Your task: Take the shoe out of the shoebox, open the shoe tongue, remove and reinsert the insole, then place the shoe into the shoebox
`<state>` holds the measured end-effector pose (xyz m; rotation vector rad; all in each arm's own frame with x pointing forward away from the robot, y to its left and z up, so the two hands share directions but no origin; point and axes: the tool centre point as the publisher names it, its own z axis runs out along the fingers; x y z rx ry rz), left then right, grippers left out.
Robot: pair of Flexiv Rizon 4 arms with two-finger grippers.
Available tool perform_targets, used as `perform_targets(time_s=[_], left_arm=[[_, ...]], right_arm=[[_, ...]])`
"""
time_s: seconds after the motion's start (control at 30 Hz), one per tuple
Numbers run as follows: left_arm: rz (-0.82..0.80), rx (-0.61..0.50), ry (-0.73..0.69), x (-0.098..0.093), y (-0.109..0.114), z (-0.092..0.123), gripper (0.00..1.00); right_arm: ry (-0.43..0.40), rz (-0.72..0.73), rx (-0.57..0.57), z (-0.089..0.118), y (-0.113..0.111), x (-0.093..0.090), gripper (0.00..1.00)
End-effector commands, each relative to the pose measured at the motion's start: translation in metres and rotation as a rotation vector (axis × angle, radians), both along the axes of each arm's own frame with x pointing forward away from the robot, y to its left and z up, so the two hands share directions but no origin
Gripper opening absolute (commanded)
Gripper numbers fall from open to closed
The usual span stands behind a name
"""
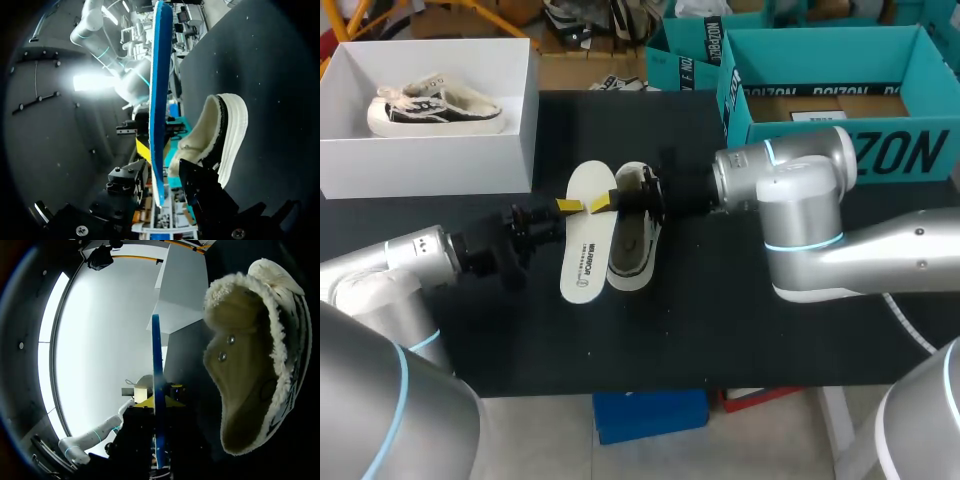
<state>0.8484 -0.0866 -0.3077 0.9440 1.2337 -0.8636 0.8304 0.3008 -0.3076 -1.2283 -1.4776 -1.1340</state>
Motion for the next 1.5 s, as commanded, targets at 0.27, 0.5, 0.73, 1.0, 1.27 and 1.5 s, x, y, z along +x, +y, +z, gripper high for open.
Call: perform_targets(time_s=[0.27, 0.5, 0.73, 1.0, 1.27, 1.5], left_arm=[[0.007, -0.016, -0.013, 0.002, -0.007, 0.002, 0.16], [0.014, -0.012, -0.015, 0.004, -0.006, 0.001, 0.00], [0.036, 0.081, 0.003, -0.002, -0.001, 0.005, 0.00], [0.034, 0.241, 0.115, -0.020, 0.022, 0.018, 0.00], [-0.097, 0.452, 0.227, -0.065, 0.036, 0.020, 0.00], [-0.151, 0.535, 0.263, -0.100, 0.042, 0.018, 0.00]], right_arm=[[-0.001, -0.003, -0.001, -0.001, 0.002, 0.000, 0.00], [0.003, -0.007, -0.008, 0.000, 0.001, 0.000, 0.17], [0.010, -0.041, -0.053, 0.007, -0.015, -0.006, 1.00], [0.035, -0.087, -0.124, 0.015, -0.034, -0.026, 1.00], [0.054, -0.156, -0.205, 0.027, -0.052, -0.056, 1.00], [0.056, -0.233, -0.275, 0.041, -0.068, -0.086, 1.00]])
